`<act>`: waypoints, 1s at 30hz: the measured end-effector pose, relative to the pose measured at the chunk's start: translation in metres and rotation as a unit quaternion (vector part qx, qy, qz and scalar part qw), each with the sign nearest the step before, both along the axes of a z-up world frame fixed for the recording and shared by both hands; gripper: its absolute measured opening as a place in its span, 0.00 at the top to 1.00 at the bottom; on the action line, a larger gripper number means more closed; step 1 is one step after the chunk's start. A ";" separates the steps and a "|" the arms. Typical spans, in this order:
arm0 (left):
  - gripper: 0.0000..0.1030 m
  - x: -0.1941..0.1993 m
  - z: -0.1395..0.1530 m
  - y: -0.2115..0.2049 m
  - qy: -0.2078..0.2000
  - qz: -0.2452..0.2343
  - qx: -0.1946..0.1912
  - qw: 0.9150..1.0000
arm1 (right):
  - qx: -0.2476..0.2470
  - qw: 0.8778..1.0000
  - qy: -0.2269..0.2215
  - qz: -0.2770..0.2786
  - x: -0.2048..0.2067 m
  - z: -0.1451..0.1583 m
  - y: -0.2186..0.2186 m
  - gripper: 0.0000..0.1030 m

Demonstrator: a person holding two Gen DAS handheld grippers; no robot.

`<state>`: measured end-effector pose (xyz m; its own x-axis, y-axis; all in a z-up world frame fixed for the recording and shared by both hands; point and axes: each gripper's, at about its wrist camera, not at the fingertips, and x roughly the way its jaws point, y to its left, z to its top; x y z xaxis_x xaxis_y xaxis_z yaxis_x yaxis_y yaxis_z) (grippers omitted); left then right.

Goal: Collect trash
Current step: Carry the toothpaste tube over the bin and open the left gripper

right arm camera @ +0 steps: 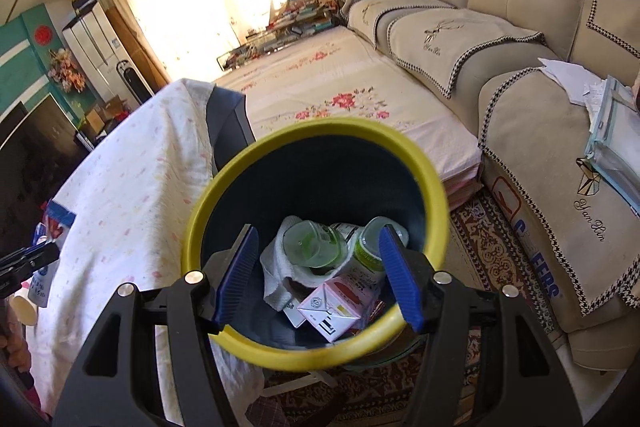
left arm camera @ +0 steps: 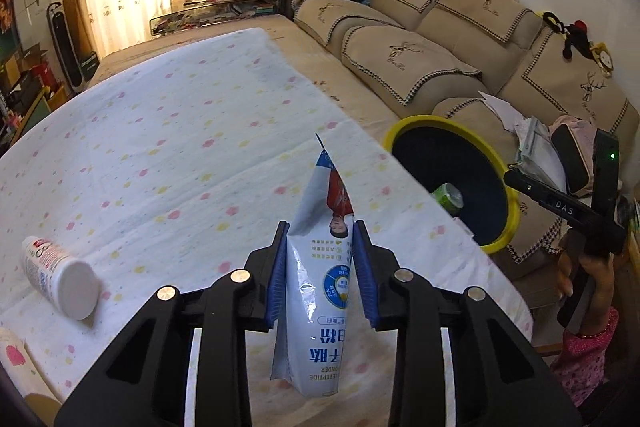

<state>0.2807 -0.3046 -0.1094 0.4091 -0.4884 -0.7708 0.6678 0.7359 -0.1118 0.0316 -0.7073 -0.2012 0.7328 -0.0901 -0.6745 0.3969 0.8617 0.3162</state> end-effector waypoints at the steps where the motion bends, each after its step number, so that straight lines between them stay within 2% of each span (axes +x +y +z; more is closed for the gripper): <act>1: 0.69 -0.003 0.003 -0.011 -0.001 -0.010 -0.002 1.000 | -0.001 1.000 -0.004 -0.004 -0.005 0.002 -0.002 0.41; 7: 0.69 -0.018 0.015 -0.087 0.009 -0.074 -0.016 0.997 | -0.004 0.999 -0.018 -0.042 -0.041 0.009 -0.022 0.39; 12: 0.69 -0.030 0.014 -0.153 0.010 -0.115 -0.012 0.993 | 0.001 0.997 -0.023 -0.076 -0.071 0.009 -0.043 0.38; 17: 0.69 -0.028 -0.003 -0.213 0.018 -0.133 0.006 0.991 | 0.012 0.995 -0.026 -0.094 -0.089 0.004 -0.061 0.38; 21: 0.69 -0.020 -0.029 -0.249 0.029 -0.133 0.027 0.990 | 0.020 0.995 -0.023 -0.098 -0.095 -0.003 -0.069 0.37; 23: 0.61 -0.015 -0.038 -0.258 0.032 -0.124 0.035 0.991 | 0.025 0.994 -0.019 -0.100 -0.097 -0.008 -0.072 0.36; 24: 0.43 -0.012 -0.042 -0.261 0.032 -0.114 0.040 0.992 | 0.028 0.994 -0.018 -0.100 -0.096 -0.009 -0.073 0.36; 25: 0.30 -0.010 -0.044 -0.261 0.030 -0.102 0.040 0.994 | 0.031 0.994 -0.016 -0.100 -0.097 -0.012 -0.074 0.36; 30: 0.28 0.001 -0.036 -0.234 0.023 -0.073 0.010 0.997 | 0.039 0.995 -0.006 -0.095 -0.092 -0.022 -0.073 0.36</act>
<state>0.2818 -0.5387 -0.1453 0.2982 -0.5246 -0.7974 0.7622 0.6338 -0.1319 -0.0607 -0.7806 -0.2228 0.7160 -0.1753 -0.6758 0.5457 0.7443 0.3851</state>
